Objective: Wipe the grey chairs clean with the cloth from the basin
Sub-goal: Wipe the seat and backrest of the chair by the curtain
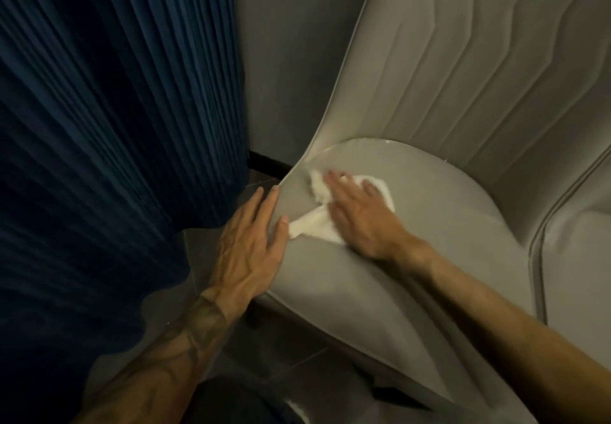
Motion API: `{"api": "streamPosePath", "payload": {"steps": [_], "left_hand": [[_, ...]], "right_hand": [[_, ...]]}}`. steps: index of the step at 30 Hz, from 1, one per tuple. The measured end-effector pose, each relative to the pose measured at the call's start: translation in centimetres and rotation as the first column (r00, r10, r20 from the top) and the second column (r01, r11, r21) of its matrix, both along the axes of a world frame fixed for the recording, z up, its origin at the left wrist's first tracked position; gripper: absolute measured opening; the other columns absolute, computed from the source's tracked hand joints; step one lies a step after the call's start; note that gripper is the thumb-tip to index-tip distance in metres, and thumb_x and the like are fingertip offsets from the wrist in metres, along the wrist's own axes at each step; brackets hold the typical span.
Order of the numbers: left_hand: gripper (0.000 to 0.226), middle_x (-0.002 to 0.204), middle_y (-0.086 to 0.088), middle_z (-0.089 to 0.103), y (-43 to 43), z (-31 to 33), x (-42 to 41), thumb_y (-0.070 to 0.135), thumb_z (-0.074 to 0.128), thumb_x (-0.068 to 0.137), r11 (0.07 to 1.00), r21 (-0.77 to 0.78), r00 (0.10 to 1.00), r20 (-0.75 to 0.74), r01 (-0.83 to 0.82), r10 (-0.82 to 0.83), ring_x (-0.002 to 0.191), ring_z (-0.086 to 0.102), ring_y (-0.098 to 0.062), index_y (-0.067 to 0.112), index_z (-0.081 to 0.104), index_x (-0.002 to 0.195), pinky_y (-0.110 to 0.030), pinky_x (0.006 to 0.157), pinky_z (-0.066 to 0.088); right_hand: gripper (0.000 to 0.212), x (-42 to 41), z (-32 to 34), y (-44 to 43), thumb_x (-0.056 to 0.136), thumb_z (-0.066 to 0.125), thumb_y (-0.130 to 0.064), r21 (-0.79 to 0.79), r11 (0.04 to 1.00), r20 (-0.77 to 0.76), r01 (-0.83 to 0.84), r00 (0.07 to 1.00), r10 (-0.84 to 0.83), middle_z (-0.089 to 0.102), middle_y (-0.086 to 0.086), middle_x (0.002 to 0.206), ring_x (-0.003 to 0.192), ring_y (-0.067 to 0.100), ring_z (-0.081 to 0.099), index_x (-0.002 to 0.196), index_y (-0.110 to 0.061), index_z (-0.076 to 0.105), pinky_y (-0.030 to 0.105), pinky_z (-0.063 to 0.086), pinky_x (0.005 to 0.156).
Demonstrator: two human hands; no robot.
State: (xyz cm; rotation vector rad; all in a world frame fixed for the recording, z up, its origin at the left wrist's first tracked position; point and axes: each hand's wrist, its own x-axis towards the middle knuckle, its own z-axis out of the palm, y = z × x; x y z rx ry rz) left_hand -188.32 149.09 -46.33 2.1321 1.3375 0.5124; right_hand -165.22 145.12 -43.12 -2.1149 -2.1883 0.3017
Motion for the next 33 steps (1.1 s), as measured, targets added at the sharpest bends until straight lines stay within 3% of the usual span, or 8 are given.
{"api": "streamPosePath", "payload": {"steps": [4,10,14,18,21,24,28,33], "left_hand": [[0.073,0.174,0.005,0.018,0.0,0.2,0.0,0.063,0.019,0.099,1.000,-0.001,1.000,-0.019,-0.009,0.009,0.157,0.024,-0.021,0.037,0.014,0.167,-0.039,0.129,0.021],[0.084,0.174,0.003,0.018,0.0,0.2,-0.1,0.072,0.009,0.093,1.000,0.004,1.000,-0.001,0.018,-0.018,0.158,0.022,-0.016,0.035,0.013,0.168,-0.038,0.130,0.022],[0.075,0.175,0.004,0.017,0.0,0.3,-0.3,0.066,0.015,0.098,1.000,0.009,1.000,-0.028,0.014,-0.014,0.157,0.025,-0.022,0.038,0.014,0.167,-0.042,0.129,0.023],[0.074,0.176,0.005,0.012,-0.2,1.0,-0.1,0.066,0.014,0.097,0.999,-0.003,0.996,-0.079,0.034,-0.035,0.158,0.022,-0.023,0.041,0.009,0.167,-0.042,0.130,0.021],[0.075,0.176,0.006,0.004,0.3,1.5,0.1,0.070,0.007,0.096,0.995,0.041,0.976,-0.201,0.094,-0.084,0.159,0.017,-0.021,0.043,0.001,0.166,-0.041,0.130,0.015],[0.076,0.175,0.011,-0.004,2.2,2.1,2.1,0.075,0.001,0.094,0.984,0.063,0.959,-0.244,0.167,-0.147,0.161,0.009,-0.016,0.046,-0.007,0.164,-0.037,0.130,0.007],[0.073,0.176,0.006,0.000,6.3,2.8,6.9,0.072,0.010,0.102,0.973,0.113,0.960,-0.219,0.200,-0.172,0.161,0.012,-0.021,0.040,0.001,0.167,-0.040,0.131,0.009],[0.074,0.176,0.005,-0.005,9.2,2.5,10.2,0.068,0.016,0.101,0.969,0.099,0.950,-0.239,0.227,-0.198,0.161,0.013,-0.022,0.040,-0.004,0.167,-0.041,0.131,0.011]], "right_hand": [[0.059,0.8,1.8,5.0,0.112,0.028,-0.031,0.001,0.950,0.056,0.312,0.949,-0.311,0.011,0.007,0.173,0.159,0.029,0.015,0.164,-0.009,0.012,0.052,0.015,0.127],[0.062,-5.6,0.3,4.9,0.110,0.026,-0.035,0.001,1.000,-0.017,0.008,1.000,-0.008,0.003,0.010,0.174,0.161,0.028,0.008,0.165,-0.012,0.011,0.049,0.009,0.128],[0.057,3.5,1.1,4.4,0.113,0.026,-0.031,-0.026,0.980,0.050,0.199,0.979,-0.197,0.004,0.007,0.174,0.162,0.024,0.005,0.165,-0.012,0.013,0.048,0.010,0.129],[0.052,11.3,1.3,-0.1,0.112,0.030,-0.030,0.093,0.823,0.104,0.561,0.816,-0.568,0.021,0.013,0.171,0.158,0.034,0.019,0.159,-0.010,0.032,0.050,0.021,0.124],[0.047,12.1,0.7,-2.9,0.107,0.033,-0.031,0.267,0.637,0.062,0.723,0.647,-0.760,0.051,0.022,0.148,0.134,0.043,0.046,0.141,-0.006,0.054,0.051,0.034,0.114],[0.044,11.1,-0.4,-3.0,0.108,0.041,-0.033,0.243,0.627,0.019,0.740,0.643,-0.766,0.052,0.022,0.143,0.126,0.044,0.049,0.146,-0.012,0.050,0.050,0.033,0.108],[0.048,12.6,-0.7,-2.6,0.110,0.035,-0.031,0.192,0.651,0.041,0.735,0.657,-0.753,0.045,0.014,0.152,0.136,0.039,0.043,0.155,-0.014,0.040,0.045,0.027,0.116],[0.044,11.5,-0.6,-0.1,0.108,0.037,-0.018,0.174,0.577,-0.115,0.798,0.598,-0.793,0.052,0.019,0.143,0.132,0.040,0.044,0.150,-0.007,0.045,0.045,0.027,0.114]]}}
